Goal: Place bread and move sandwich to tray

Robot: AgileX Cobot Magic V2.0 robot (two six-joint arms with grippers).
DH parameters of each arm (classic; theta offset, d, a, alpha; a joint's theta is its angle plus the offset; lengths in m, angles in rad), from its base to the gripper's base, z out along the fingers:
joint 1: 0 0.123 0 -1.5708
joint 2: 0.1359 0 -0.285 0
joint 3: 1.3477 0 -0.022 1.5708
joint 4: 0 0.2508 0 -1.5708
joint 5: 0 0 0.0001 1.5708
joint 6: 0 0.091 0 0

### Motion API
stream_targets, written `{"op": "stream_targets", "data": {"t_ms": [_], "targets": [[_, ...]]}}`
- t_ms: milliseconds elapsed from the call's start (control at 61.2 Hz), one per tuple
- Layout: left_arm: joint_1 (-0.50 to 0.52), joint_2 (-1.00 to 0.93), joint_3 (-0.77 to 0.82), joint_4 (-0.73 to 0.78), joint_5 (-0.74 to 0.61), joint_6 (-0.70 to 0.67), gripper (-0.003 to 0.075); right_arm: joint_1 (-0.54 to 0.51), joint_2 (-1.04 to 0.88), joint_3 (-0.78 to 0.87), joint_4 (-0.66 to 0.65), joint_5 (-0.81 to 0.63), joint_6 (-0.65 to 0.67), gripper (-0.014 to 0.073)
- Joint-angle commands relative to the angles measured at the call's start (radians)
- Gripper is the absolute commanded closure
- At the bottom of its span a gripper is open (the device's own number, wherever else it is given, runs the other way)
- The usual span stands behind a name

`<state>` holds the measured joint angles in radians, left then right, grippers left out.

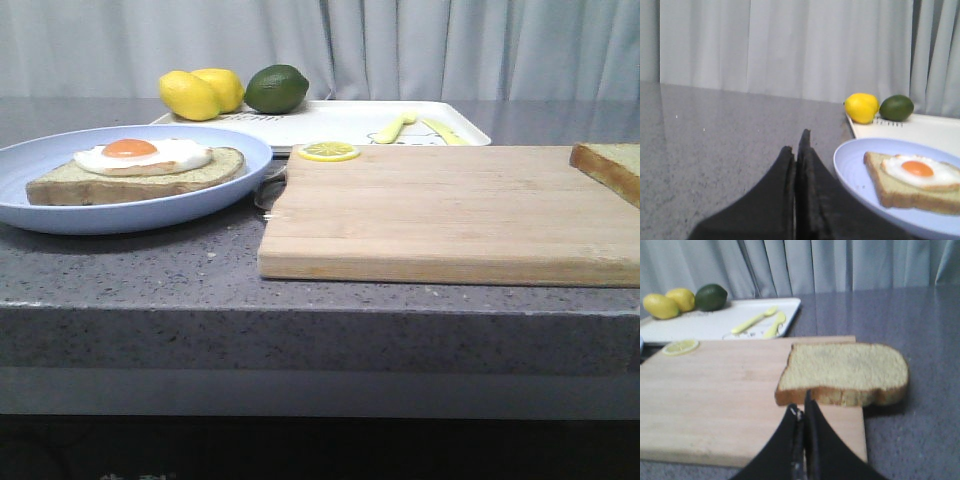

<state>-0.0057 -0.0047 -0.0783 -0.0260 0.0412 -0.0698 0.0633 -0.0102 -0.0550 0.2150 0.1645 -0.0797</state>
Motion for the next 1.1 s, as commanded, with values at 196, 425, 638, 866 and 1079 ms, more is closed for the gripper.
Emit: {"op": "stream_targets", "data": {"t_ms": [196, 425, 638, 866, 1079], "targets": [[0.003, 0.073, -0.301, -0.008, 0.089, -0.006, 0.0741, -0.005, 0.046, -0.272, -0.007, 0.043, -0.002, 0.0654], [0.003, 0.245, -0.507, 0.012, 0.309, -0.004, 0.0741, -0.005, 0.225, -0.464, -0.023, 0.222, -0.002, 0.0654], [0.003, 0.384, -0.543, -0.003, 0.374, -0.004, 0.0741, -0.005, 0.399, -0.533, -0.023, 0.327, -0.002, 0.0654], [0.003, 0.459, -0.543, -0.008, 0.367, -0.004, 0.0741, -0.005, 0.502, -0.532, -0.023, 0.332, -0.002, 0.0654], [0.003, 0.500, -0.543, -0.001, 0.372, -0.004, 0.0739, -0.005, 0.545, -0.532, -0.024, 0.350, -0.002, 0.0624]]}}
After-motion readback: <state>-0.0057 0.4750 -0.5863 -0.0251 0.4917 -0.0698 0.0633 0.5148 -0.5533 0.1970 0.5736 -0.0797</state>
